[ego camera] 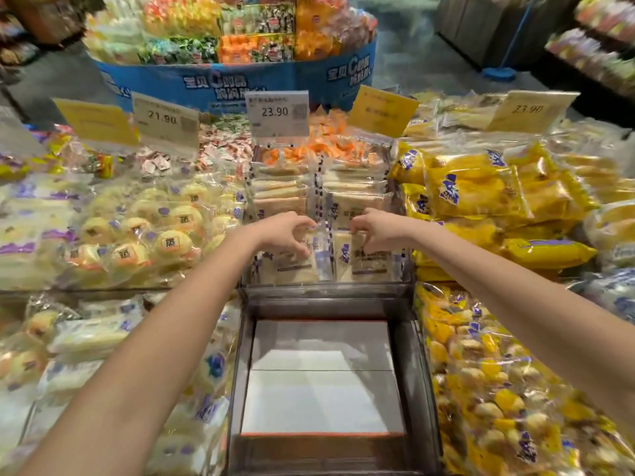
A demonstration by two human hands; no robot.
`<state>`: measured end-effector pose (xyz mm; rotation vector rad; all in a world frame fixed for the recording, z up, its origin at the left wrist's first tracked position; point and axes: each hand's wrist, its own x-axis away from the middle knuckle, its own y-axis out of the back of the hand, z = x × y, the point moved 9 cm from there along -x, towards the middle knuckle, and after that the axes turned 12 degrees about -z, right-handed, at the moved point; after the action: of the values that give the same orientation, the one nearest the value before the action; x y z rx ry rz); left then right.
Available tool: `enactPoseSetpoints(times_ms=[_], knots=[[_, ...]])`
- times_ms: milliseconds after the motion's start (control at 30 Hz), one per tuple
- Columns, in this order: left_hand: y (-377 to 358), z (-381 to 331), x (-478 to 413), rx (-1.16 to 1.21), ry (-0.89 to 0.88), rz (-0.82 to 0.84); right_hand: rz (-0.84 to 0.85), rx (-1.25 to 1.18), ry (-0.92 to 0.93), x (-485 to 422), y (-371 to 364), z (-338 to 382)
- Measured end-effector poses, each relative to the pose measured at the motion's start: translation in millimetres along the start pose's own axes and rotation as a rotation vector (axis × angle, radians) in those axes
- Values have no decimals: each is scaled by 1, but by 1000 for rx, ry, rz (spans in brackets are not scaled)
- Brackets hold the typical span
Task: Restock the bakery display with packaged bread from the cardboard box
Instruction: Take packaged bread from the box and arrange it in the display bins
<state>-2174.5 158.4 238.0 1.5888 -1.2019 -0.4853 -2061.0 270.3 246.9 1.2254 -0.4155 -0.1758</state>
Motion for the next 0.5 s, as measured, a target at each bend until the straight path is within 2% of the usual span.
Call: enactPoseSetpoints(times_ms=[100, 200, 367, 433, 500], knots=[[-11, 1, 3, -25, 22, 69, 12, -56, 1, 4, -7, -1], [-16, -2, 4, -134, 3, 77, 44, -8, 20, 13, -18, 5], [-17, -14, 25, -378, -147, -78, -186, 210, 126, 32, -14, 25], [-32, -13, 40, -337, -173, -92, -231, 192, 161, 44, -25, 34], [-49, 0, 52, -188, -133, -75, -229, 159, 196, 52, -46, 39]])
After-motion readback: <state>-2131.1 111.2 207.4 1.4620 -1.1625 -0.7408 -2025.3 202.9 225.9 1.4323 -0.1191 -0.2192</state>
